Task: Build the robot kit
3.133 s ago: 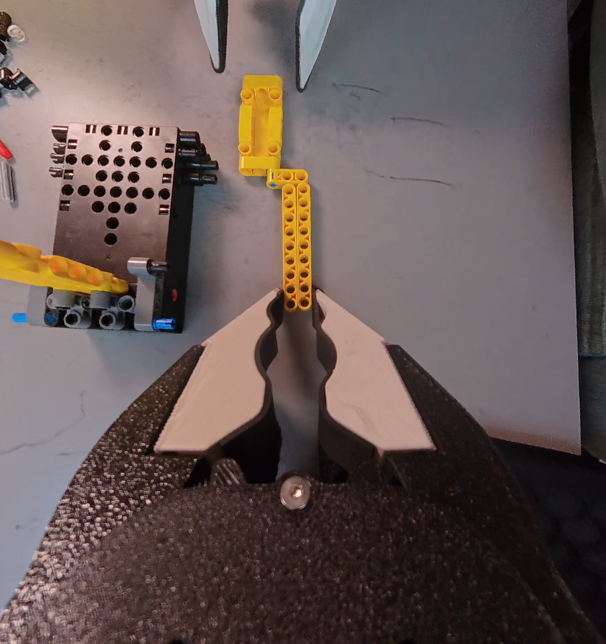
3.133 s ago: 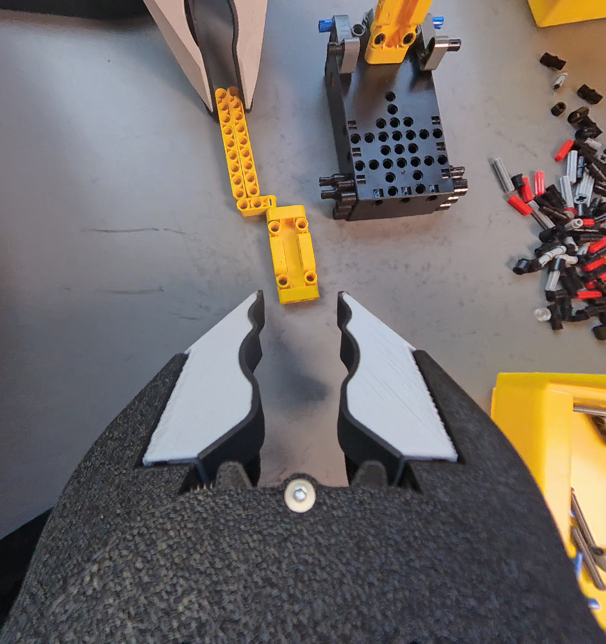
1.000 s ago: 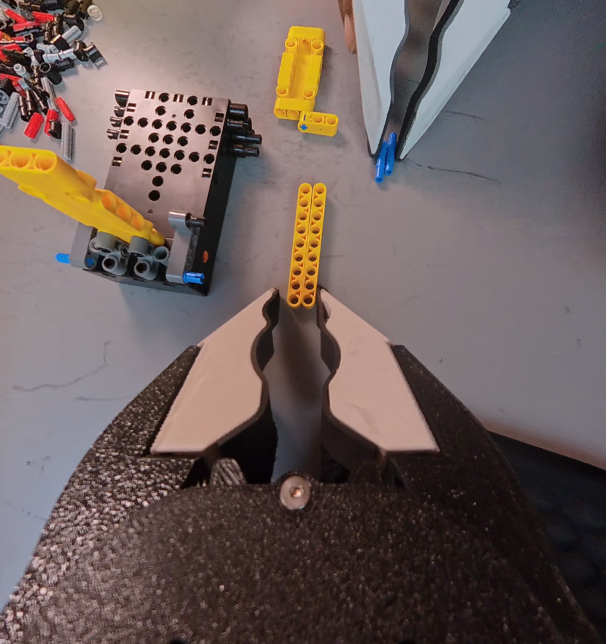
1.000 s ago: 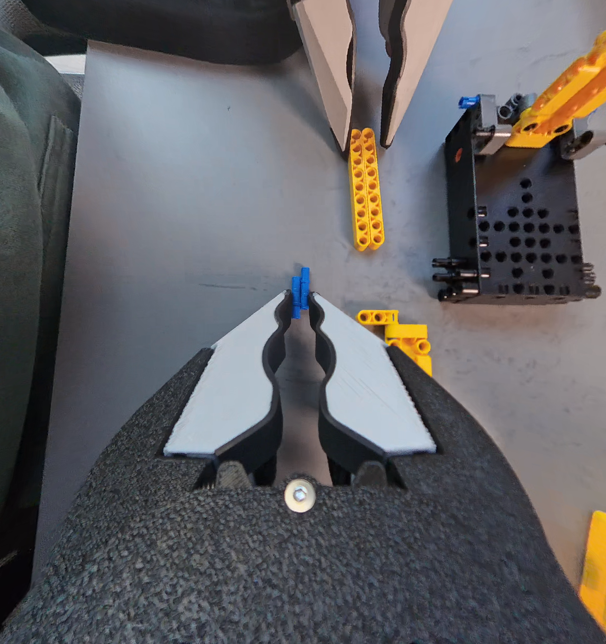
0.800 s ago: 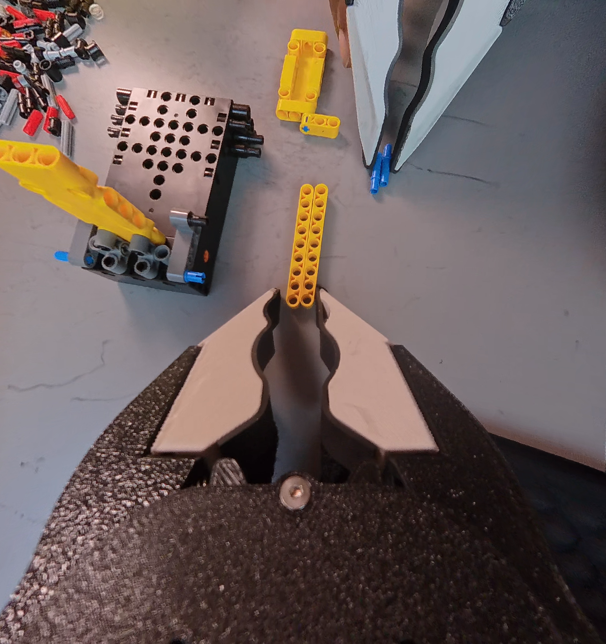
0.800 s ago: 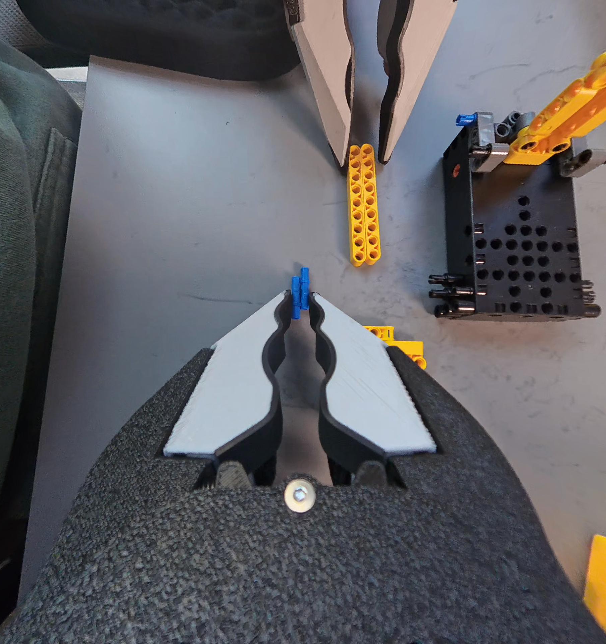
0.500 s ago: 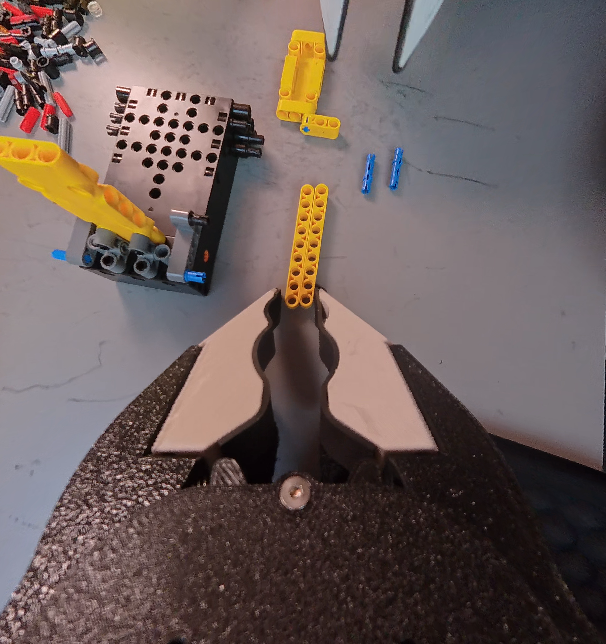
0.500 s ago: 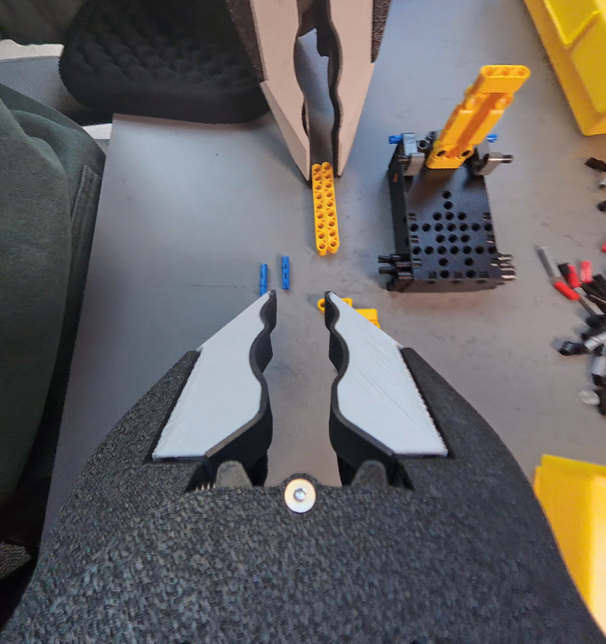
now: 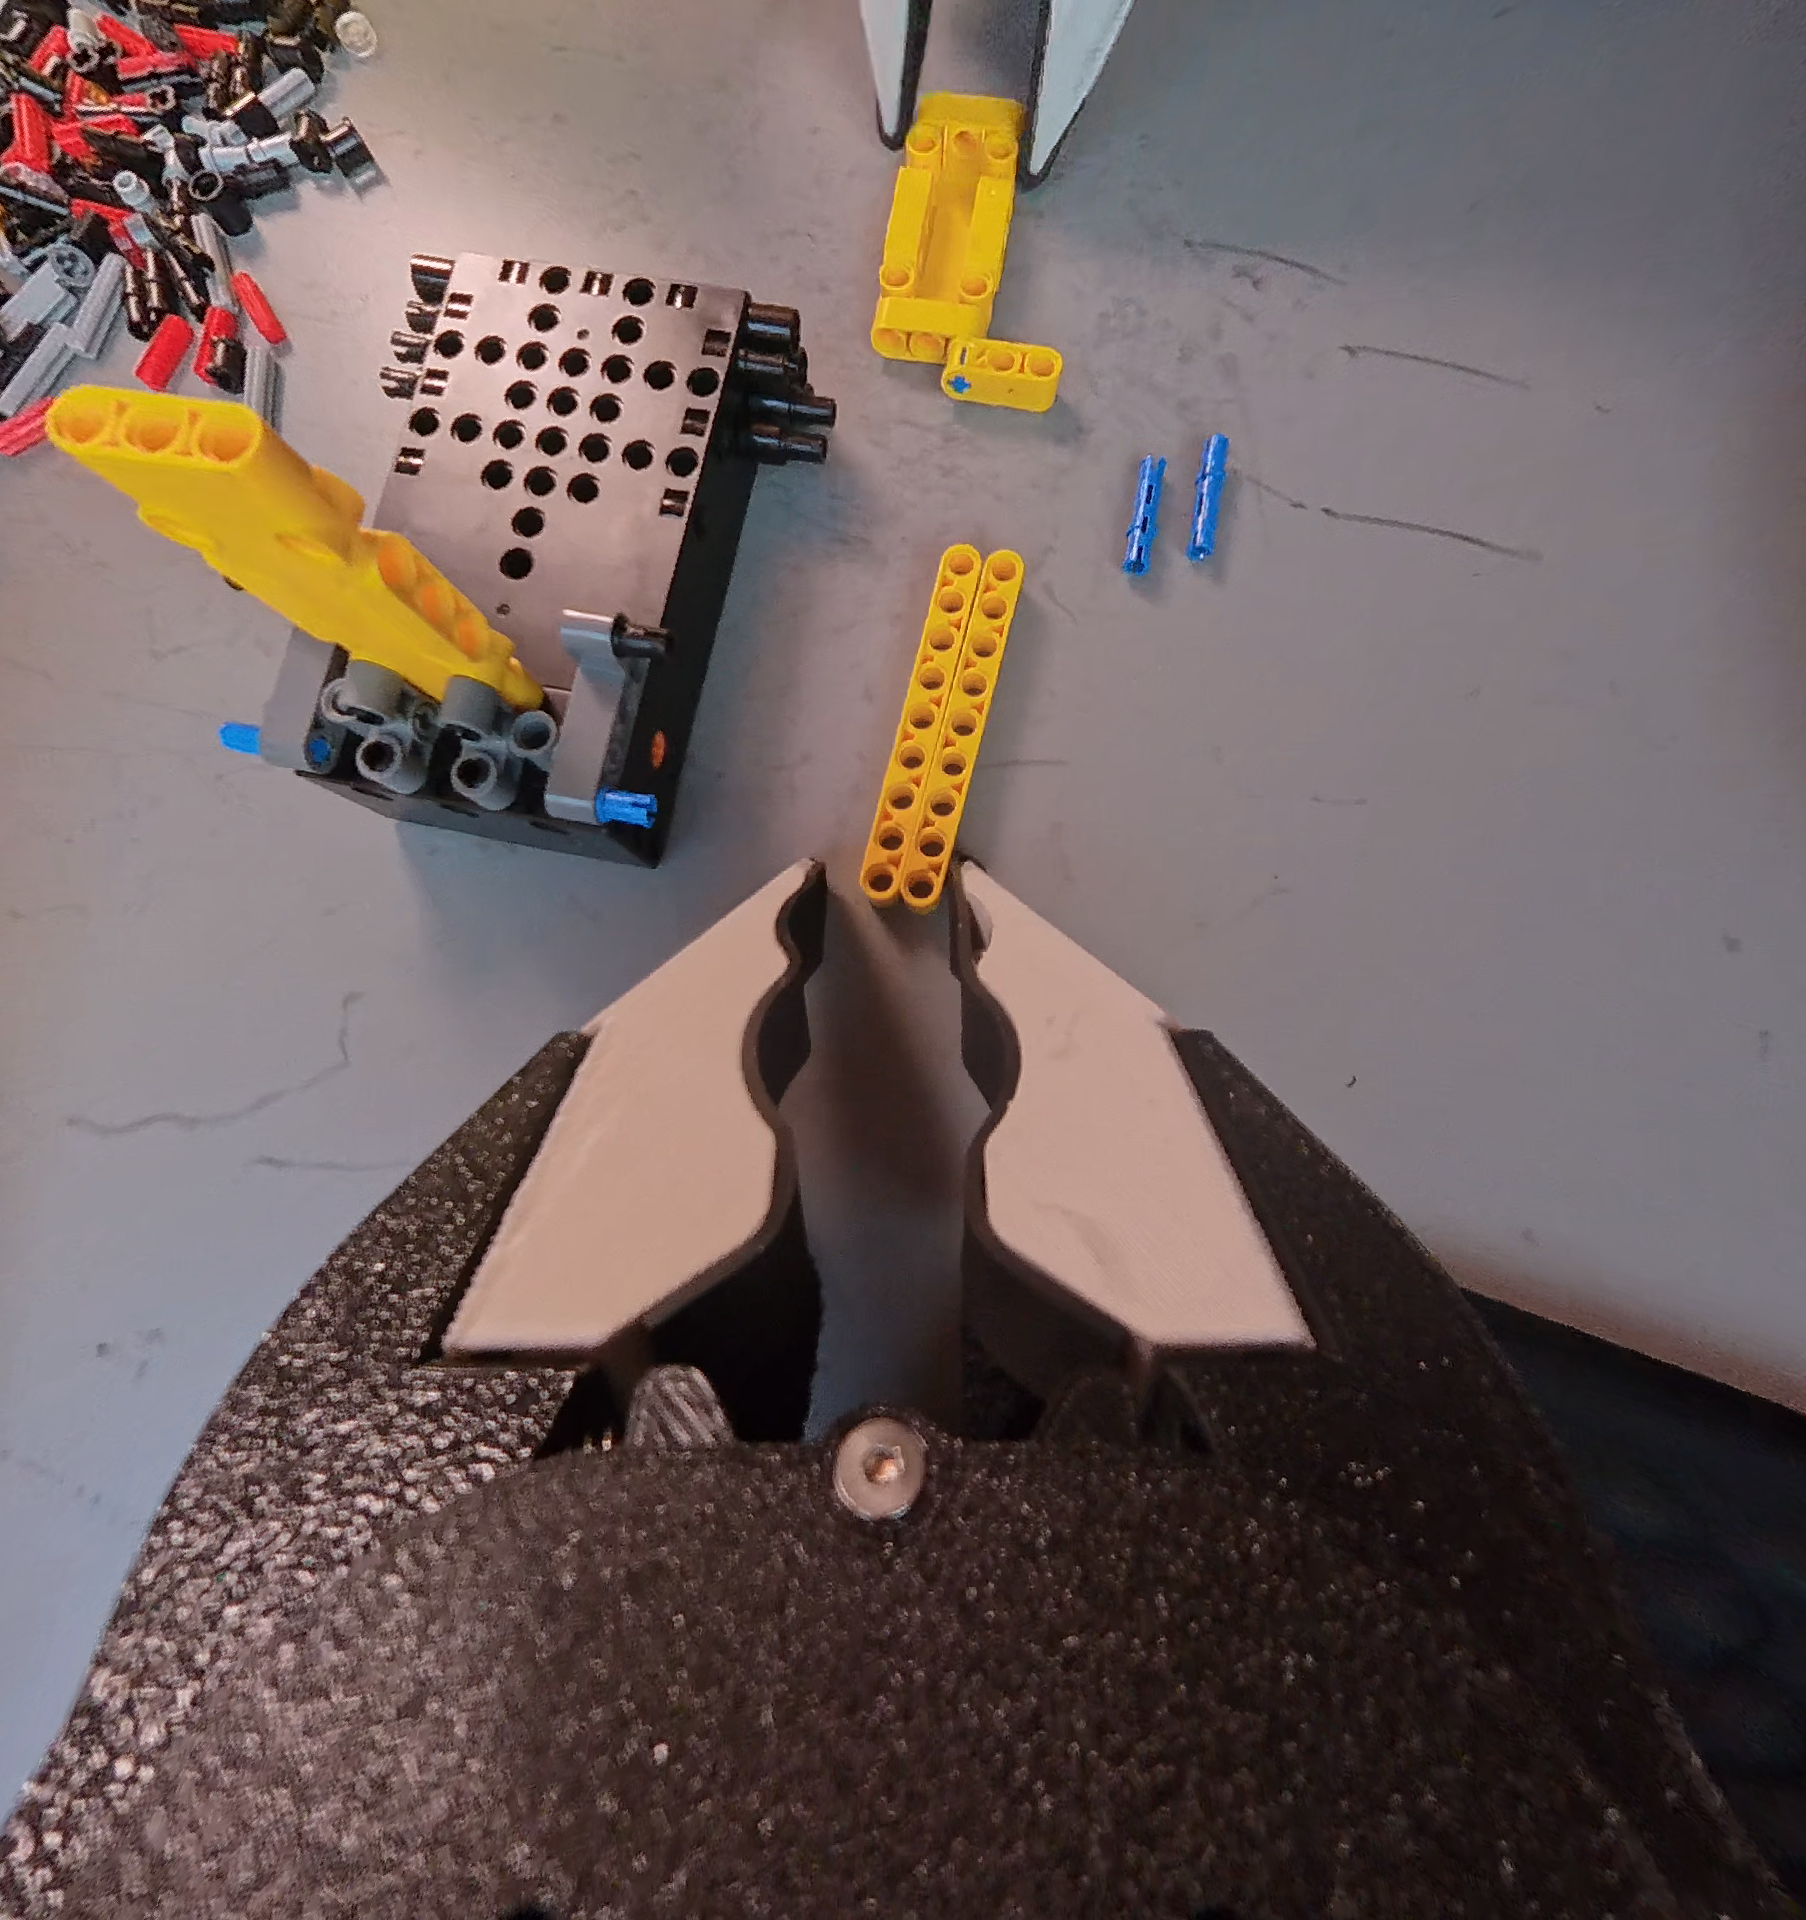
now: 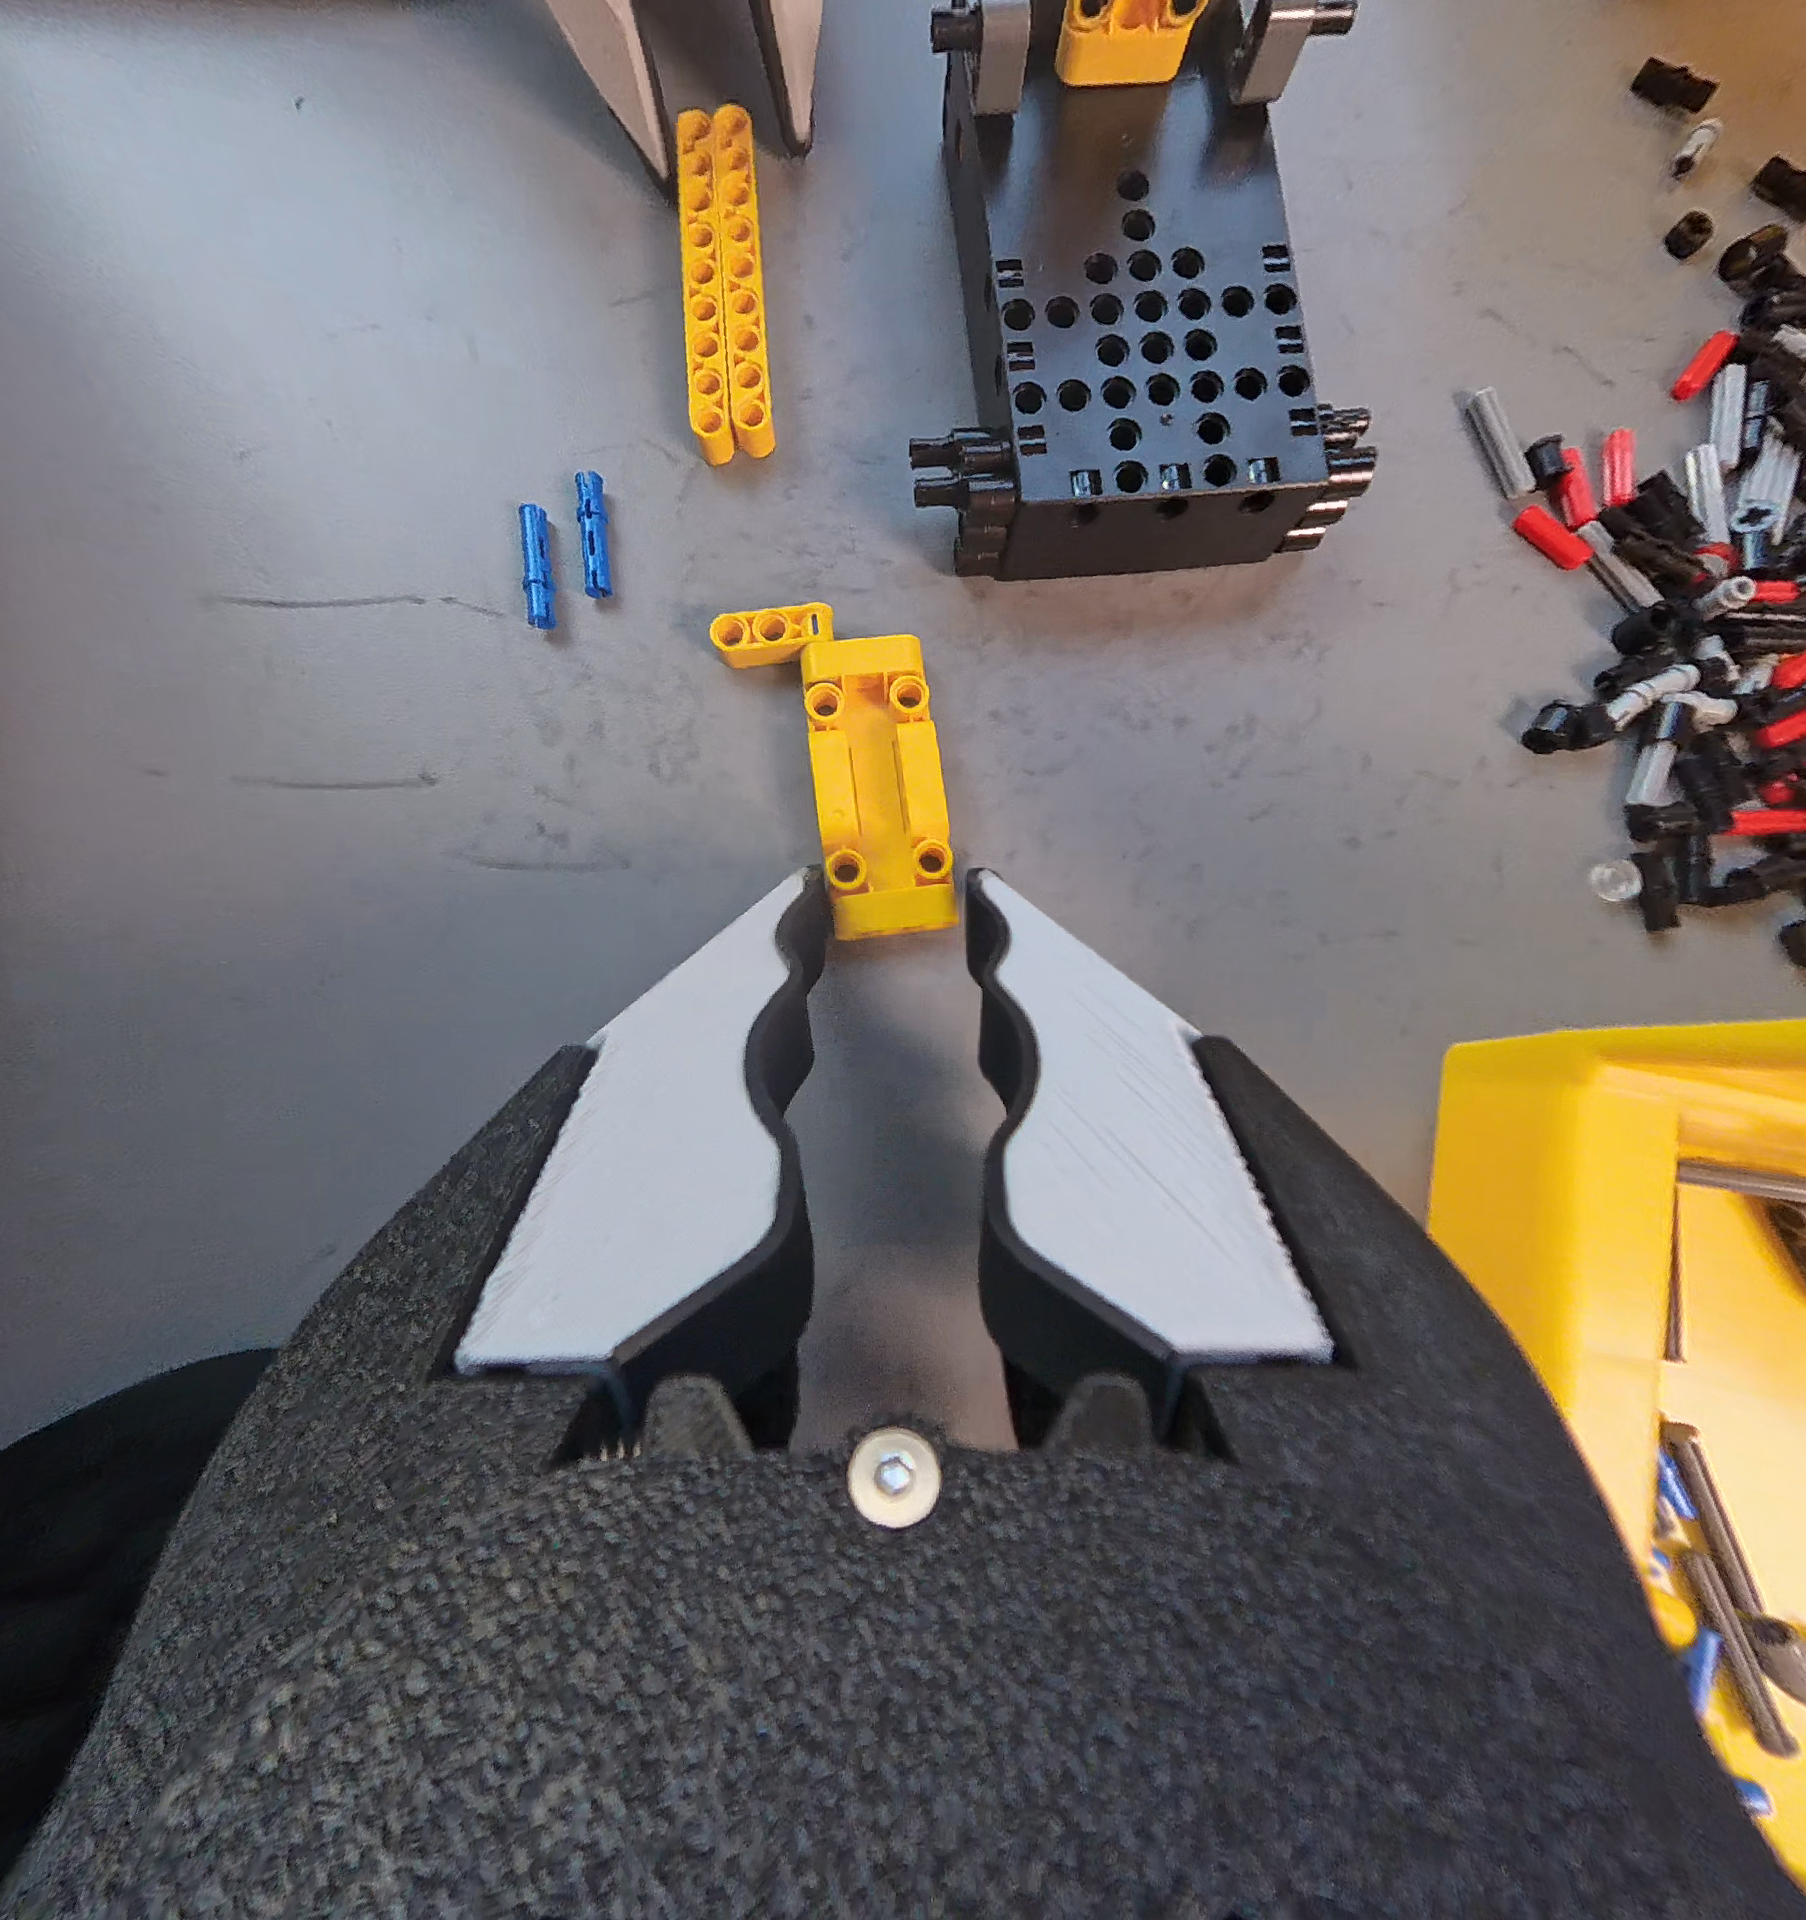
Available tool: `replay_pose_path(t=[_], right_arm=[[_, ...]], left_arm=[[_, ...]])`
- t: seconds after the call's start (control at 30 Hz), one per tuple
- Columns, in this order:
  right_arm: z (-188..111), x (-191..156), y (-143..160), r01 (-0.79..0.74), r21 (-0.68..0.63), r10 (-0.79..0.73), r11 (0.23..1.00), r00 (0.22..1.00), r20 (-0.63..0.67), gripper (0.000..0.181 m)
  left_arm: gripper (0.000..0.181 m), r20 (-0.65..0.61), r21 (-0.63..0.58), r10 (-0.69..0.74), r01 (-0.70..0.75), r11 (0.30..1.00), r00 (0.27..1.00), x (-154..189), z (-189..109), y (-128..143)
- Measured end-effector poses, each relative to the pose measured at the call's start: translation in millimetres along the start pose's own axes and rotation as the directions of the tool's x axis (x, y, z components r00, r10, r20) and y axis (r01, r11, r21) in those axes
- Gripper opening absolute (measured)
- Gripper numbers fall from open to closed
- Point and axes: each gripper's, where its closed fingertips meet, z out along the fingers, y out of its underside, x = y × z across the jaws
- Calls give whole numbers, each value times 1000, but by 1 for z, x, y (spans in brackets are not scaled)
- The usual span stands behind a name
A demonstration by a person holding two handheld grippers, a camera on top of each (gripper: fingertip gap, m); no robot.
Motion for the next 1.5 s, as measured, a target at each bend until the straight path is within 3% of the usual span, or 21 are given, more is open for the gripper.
replay_pose_path(t=[0.47,1.5], right_arm=[[17,-26,-22,111,22,-111,994,993,38,24],[22,-23,-27,65,39,-65,997,998,-13,24]], left_arm=[[21,27,2,-60,60,998,998,-6,-14,14],[8,34,-27,-46,47,999,998,-1,-8,5]])
